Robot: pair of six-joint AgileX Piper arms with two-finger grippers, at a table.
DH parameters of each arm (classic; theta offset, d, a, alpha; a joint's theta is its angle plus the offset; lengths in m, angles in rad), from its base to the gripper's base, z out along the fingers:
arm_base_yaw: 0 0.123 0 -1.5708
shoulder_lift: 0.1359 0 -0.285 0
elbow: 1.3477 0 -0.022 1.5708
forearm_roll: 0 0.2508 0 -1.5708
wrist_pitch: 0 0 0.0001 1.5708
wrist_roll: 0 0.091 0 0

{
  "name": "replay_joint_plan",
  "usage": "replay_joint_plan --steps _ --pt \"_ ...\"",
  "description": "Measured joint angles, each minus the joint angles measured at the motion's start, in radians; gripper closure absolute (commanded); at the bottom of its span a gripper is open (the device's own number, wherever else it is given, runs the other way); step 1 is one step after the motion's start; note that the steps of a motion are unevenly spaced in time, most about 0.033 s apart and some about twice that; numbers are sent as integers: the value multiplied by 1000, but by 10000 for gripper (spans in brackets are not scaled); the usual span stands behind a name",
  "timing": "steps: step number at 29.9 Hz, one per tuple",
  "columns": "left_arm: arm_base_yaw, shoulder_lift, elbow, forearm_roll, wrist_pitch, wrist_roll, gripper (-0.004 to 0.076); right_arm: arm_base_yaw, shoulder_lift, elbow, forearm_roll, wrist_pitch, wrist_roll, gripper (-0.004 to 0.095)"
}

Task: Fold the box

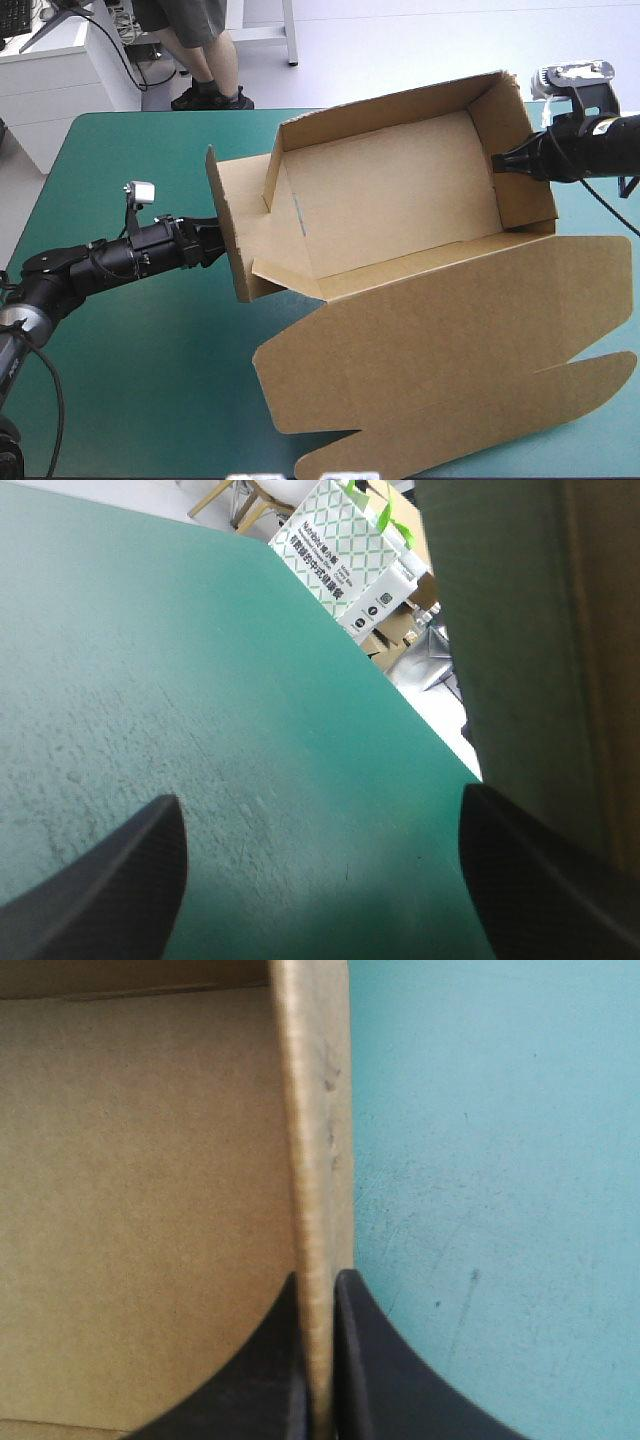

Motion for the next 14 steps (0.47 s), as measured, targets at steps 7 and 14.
replay_joint_plan --steps 7,14 --pt "0 -25 -29 1 4 -11 182 60 14 1 -44 -66 46 919" --pt "0 -28 -38 -2 5 -11 182 223 26 1 -259 -158 204 919"
